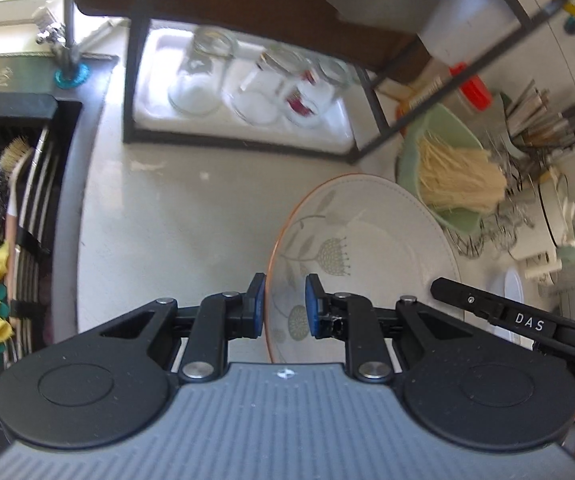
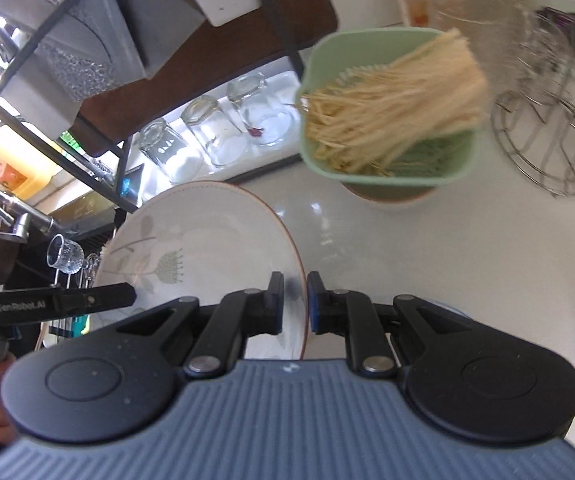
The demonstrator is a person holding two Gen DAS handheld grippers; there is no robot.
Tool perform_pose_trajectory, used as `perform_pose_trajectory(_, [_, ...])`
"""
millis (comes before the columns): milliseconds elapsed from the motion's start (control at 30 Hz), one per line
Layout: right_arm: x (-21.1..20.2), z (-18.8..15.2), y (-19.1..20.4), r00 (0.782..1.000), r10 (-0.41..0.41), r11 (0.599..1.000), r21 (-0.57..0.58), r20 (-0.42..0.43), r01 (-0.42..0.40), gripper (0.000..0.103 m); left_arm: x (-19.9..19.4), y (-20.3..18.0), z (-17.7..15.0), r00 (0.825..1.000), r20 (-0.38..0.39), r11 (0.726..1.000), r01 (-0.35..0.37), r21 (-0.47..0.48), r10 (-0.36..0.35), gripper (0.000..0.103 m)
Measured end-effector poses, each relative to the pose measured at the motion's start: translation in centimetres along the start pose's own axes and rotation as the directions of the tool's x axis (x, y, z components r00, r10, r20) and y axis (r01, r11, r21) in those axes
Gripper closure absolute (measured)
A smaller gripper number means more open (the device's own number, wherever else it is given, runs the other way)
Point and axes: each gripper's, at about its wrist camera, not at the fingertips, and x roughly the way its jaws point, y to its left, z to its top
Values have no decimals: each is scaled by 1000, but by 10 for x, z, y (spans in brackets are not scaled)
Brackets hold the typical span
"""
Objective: Organize plates and bowls
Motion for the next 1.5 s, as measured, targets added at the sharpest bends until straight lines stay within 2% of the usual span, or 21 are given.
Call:
perform_pose_trajectory(367, [-32, -34, -43, 1000, -29, 997, 73, 1, 29, 88, 10, -50, -25, 1000, -25, 997, 16, 74, -14, 80])
perform_pose_trajectory(733, [-28, -59, -84, 998, -53, 998, 23, -46, 55, 88, 50, -84, -66, 994, -72, 992, -69, 105, 77, 80])
perform_pose_trajectory(867, [-21, -68, -96, 997, -50, 999, -1, -66, 50, 88, 60, -93, -78, 990, -59, 986, -117, 115, 125, 80])
perform_pose_trajectory(967, [-13, -74, -102, 995, -52, 999, -17, -87, 51, 88, 67, -95, -83, 984, -56, 980, -161, 120, 168, 80])
perform_pose_trajectory(1200, [-10, -71, -100, 998, -41, 996, -84, -55, 36, 88, 71, -101, -81, 975, -45, 968, -209, 137, 217, 80])
perform_pose_trajectory(1500, [-9, -71, -99, 998, -41, 992, -119, -42, 36, 89, 87, -118, -89, 938, -57, 921, -321, 220, 341, 75])
